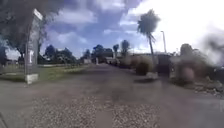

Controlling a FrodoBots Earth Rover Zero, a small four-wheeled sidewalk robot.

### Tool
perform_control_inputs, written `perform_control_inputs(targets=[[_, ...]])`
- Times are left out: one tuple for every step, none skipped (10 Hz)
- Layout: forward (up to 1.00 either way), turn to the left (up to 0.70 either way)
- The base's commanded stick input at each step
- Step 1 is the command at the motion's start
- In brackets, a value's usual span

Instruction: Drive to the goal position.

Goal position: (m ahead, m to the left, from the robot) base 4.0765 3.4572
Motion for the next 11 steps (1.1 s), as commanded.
perform_control_inputs(targets=[[0.70,0.00],[0.70,0.00],[0.70,0.00],[0.70,0.00],[0.70,0.00],[0.70,0.00],[0.70,0.00],[0.70,0.00],[0.70,0.00],[0.70,0.00],[0.70,0.00]])
